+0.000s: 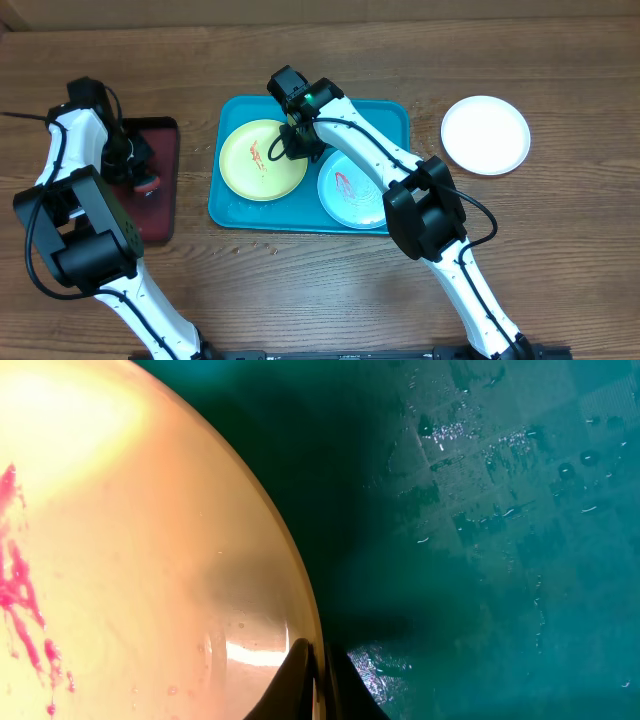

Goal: Clean dirty plates on tray and stack at the side
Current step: 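Dip and rub the left-held sponge in the pink water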

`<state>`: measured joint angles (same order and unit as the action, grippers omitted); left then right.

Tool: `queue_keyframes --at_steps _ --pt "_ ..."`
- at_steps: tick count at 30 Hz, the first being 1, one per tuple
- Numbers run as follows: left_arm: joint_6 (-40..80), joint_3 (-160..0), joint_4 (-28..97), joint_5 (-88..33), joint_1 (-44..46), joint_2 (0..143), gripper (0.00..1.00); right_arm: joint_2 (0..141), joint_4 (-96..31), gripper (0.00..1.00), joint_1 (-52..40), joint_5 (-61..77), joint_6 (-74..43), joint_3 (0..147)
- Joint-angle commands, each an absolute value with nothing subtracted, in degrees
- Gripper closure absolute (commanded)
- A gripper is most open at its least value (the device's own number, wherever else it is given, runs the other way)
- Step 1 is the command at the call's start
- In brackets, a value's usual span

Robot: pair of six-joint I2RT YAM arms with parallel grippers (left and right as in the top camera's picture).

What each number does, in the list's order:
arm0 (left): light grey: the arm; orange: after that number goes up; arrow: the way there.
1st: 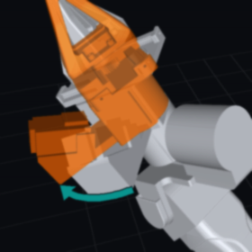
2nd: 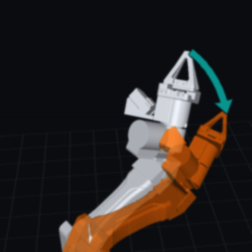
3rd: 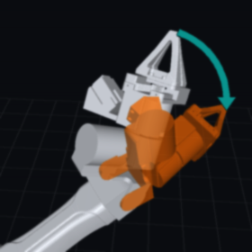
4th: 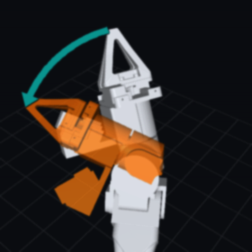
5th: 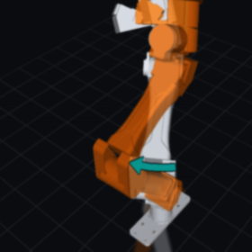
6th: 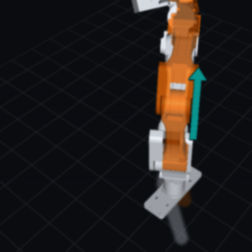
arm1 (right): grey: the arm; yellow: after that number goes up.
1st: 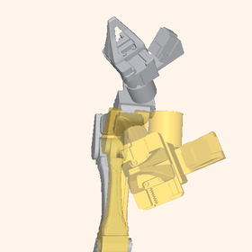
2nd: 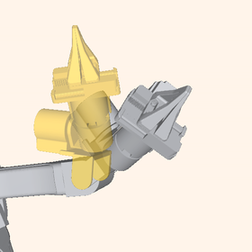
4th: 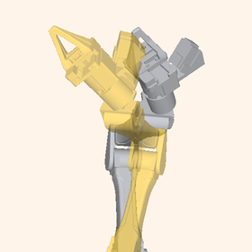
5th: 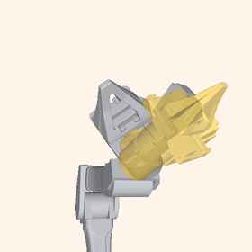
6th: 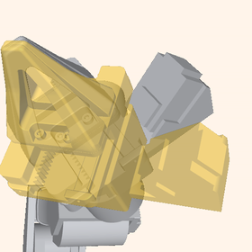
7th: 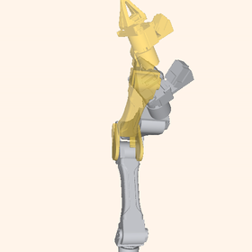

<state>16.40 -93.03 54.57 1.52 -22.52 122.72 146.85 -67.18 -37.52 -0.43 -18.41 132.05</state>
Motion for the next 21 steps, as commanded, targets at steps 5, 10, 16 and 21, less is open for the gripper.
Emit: queue_keyframes --at_steps 5,10,16,21 --pt "13.9 -94.9 53.6 -4.9 -22.9 124.9 0.96 149.3 -67.8 0.96 -37.1 -3.8 -18.0 131.0" --pt "11.6 -94.5 54.2 -0.5 -22.9 127.5 0.96 149.3 -67.9 0.96 -37.1 -3.8 -18.0 131.0" --pt "16.6 -94.7 56.3 15.4 -23.0 127.6 0.96 149.3 -68.0 0.96 -37.1 -3.8 -18.0 131.0" --pt "18.3 -95.5 57.0 20.5 -23.0 126.8 0.96 149.3 -68.1 0.96 -37.1 -3.8 -18.0 131.0"
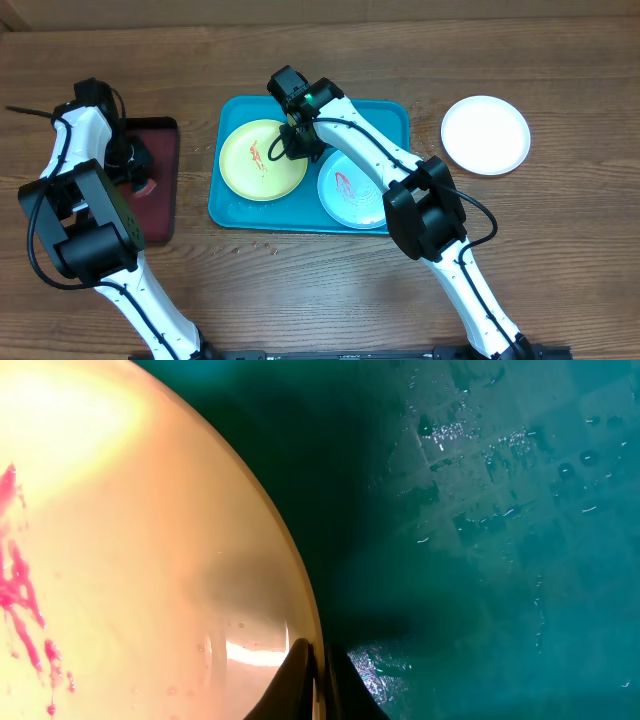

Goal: Clean dirty plates on tray and stack at the side
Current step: 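Dip and rub the left-held sponge in the pink water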

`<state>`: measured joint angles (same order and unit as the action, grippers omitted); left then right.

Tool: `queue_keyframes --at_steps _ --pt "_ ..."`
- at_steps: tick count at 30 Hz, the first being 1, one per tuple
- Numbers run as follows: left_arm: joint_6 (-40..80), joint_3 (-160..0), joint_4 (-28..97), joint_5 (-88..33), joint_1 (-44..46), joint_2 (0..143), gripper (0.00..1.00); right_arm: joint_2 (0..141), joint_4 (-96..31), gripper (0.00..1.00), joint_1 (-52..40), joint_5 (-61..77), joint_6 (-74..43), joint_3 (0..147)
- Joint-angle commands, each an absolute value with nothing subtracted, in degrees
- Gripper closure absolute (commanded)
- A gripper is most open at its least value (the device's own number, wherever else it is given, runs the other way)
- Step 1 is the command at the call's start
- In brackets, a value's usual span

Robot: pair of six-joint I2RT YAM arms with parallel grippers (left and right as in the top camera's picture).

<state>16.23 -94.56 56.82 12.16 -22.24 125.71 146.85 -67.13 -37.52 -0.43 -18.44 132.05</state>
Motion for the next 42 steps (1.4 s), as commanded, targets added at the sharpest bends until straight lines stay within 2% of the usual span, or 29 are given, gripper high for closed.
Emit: queue_keyframes --at_steps 1,5,9,13,21,31,42 --pt "18.3 -95.7 57.0 20.4 -23.0 126.8 0.96 149.3 -68.1 0.96 -37.1 -3.8 -18.0 131.0" --pt "18.3 -95.8 56.2 16.1 -22.7 126.8 0.96 149.3 -68.0 0.96 -37.1 -3.8 -18.0 131.0" --pt "18.2 -95.7 54.8 2.1 -22.7 126.9 0.96 149.3 -67.6 0.96 -37.1 -3.8 -18.0 131.0" --pt "17.5 -95.7 55.9 -5.6 -22.6 127.1 0.96 149.3 -67.6 0.96 -37.1 -3.7 -18.0 131.0" --pt "13.3 -98.4 59.0 -5.1 -23.0 124.6 0.96 149.3 -67.6 0.96 -37.2 -2.7 -18.0 131.0" --pt "13.3 -102.9 63.0 -4.3 -23.3 113.8 0.96 149.3 -67.2 0.96 -37.2 -2.2 -18.0 131.0" --pt "13.2 -101.5 65.4 -5.5 -23.2 114.5 0.96 149.3 -66.3 0.96 -37.2 0.3 -19.6 130.0"
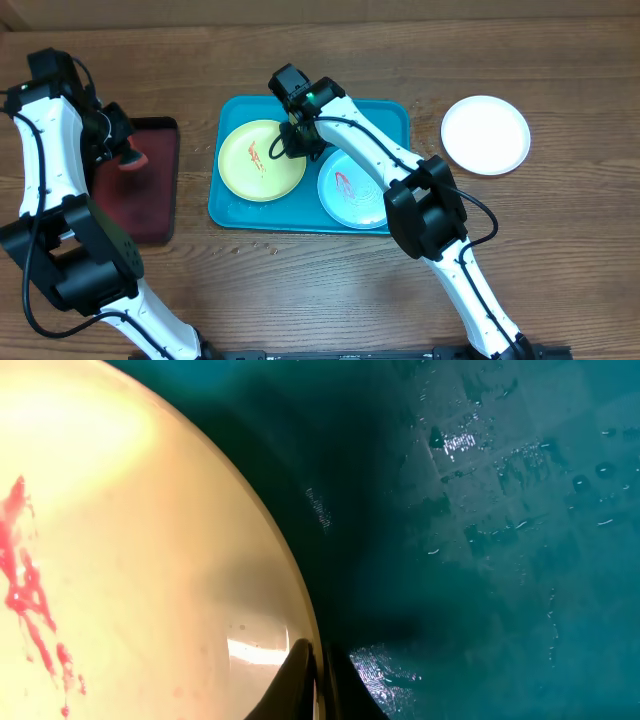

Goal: Clean dirty plates on tray and stack at the side
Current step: 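Dip and rub the left-held sponge in the pink water, then hold the yellow plate with the right gripper and scrub it with the sponge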

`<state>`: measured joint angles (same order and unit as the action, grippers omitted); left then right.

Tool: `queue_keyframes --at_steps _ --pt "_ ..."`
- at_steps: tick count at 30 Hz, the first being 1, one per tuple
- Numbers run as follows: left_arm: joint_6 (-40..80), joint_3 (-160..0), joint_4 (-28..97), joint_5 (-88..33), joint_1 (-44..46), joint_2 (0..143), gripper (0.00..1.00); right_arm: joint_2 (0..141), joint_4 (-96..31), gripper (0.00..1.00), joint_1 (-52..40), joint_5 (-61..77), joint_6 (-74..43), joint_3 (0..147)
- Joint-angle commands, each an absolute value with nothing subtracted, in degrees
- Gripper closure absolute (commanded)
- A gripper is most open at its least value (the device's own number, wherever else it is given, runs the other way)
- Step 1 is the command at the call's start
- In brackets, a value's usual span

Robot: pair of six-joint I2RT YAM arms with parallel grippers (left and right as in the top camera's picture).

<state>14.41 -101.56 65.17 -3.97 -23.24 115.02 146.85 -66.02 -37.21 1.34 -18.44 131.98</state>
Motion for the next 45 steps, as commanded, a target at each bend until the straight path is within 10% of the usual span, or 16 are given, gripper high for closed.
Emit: queue_keyframes --at_steps 1,45 --pt "12.4 -101.6 65.6 -6.7 -23.2 113.9 0.96 149.3 -66.3 0.96 -37.2 0.3 -20.0 129.7" --pt "14.0 -99.4 62.8 -15.9 5.7 121.7 0.96 149.3 -71.3 0.96 -36.4 2.6 -22.6 130.6"
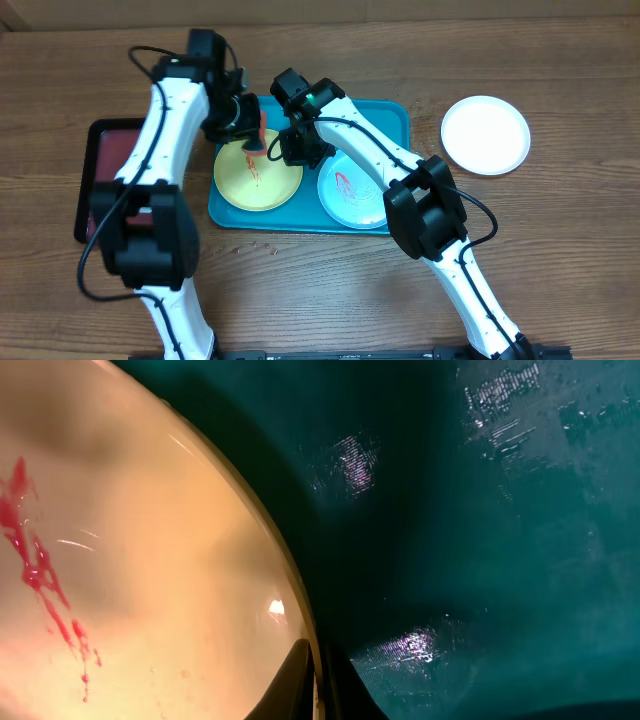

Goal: Clean dirty plates on tray and stack at the side
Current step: 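Hold the yellow plate with the right gripper and scrub it with the sponge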

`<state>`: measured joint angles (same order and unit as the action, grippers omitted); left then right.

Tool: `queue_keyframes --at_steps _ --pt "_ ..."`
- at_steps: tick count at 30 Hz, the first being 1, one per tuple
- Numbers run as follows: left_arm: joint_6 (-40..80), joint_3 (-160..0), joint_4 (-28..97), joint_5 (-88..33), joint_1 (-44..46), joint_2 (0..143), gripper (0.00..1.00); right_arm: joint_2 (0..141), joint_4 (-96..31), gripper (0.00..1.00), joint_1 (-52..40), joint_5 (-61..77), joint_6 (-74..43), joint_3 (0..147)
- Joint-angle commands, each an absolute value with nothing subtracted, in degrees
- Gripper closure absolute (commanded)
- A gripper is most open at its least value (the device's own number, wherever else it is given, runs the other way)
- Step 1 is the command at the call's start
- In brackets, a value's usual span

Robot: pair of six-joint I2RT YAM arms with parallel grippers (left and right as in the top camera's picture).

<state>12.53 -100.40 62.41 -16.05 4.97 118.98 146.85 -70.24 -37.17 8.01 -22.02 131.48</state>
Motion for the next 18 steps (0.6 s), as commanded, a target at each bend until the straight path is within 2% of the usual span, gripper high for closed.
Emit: queue_keyframes --at_steps 1,13,18 --pt "14.0 -99.4 63.0 -15.9 5.8 122.4 0.96 149.3 -71.4 0.96 -36.3 2.6 -22.6 130.6" --pt "15.7 -99.3 63.5 -9.7 6.2 125.2 0.96 149.3 -72.3 0.96 -33.3 2.7 -22.8 130.6" --pt "16.5 -96.6 57.4 -10.1 8.2 125.3 0.96 149.3 -71.8 0.96 -33.4 2.7 -22.8 130.6"
